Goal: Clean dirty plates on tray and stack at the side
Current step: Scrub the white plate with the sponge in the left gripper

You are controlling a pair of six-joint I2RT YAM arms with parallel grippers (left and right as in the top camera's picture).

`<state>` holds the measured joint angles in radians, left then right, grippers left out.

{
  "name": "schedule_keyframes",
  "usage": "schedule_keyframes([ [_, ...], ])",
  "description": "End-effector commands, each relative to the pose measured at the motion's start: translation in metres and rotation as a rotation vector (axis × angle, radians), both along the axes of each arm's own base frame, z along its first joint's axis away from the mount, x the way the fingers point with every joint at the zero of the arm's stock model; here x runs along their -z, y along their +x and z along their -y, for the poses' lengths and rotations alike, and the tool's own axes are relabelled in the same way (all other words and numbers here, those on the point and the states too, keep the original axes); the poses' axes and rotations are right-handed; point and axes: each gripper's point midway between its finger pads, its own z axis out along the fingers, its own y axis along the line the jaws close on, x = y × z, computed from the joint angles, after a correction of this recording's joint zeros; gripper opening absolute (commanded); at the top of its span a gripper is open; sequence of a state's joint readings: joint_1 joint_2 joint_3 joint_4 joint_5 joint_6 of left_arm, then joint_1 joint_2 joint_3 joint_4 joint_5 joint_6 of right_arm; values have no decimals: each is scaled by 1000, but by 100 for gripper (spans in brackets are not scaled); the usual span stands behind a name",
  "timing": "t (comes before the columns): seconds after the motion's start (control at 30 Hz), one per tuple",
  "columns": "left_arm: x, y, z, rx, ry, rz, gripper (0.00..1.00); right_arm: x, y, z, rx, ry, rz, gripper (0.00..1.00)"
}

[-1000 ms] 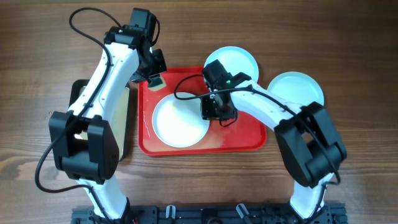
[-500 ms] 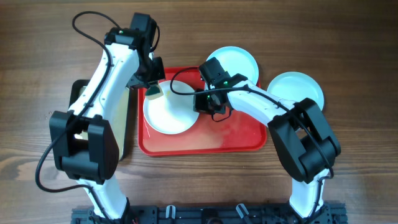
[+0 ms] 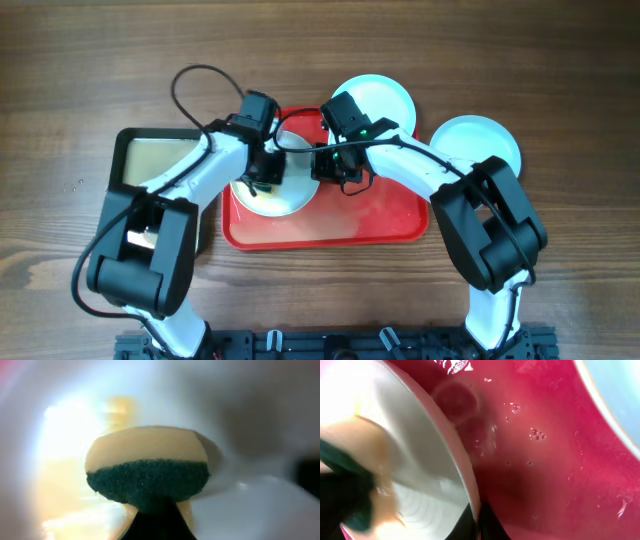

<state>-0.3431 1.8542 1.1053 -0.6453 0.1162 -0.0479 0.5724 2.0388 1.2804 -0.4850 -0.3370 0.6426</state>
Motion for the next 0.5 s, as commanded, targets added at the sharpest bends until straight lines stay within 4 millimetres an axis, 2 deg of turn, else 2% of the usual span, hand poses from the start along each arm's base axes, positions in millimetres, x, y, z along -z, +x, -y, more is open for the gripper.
schedule_keyframes([
  [0.0,16,-58,64,168,-311,-233,4,25,-11,6,-16,-42,-48,4],
  [0.07,16,-29,50,49,-262,-167,4,25,-11,6,-17,-42,-48,4],
  [0.17,21,27,4,-238,-104,10,4,24,-12,5,-26,-37,-49,4],
  [0.27,18,58,-43,-468,85,173,4,24,-11,5,-28,-37,-47,4],
  [0.3,17,58,-52,-504,131,187,4,24,-11,5,-28,-37,-47,4],
  [0.37,21,35,-64,-574,193,99,4,24,-11,5,-28,-37,-47,4],
  [0.4,24,10,-72,-647,243,8,4,24,-11,5,-28,-37,-47,4],
  [0.47,24,-24,-81,-711,317,-112,4,24,-11,5,-28,-36,-47,5],
])
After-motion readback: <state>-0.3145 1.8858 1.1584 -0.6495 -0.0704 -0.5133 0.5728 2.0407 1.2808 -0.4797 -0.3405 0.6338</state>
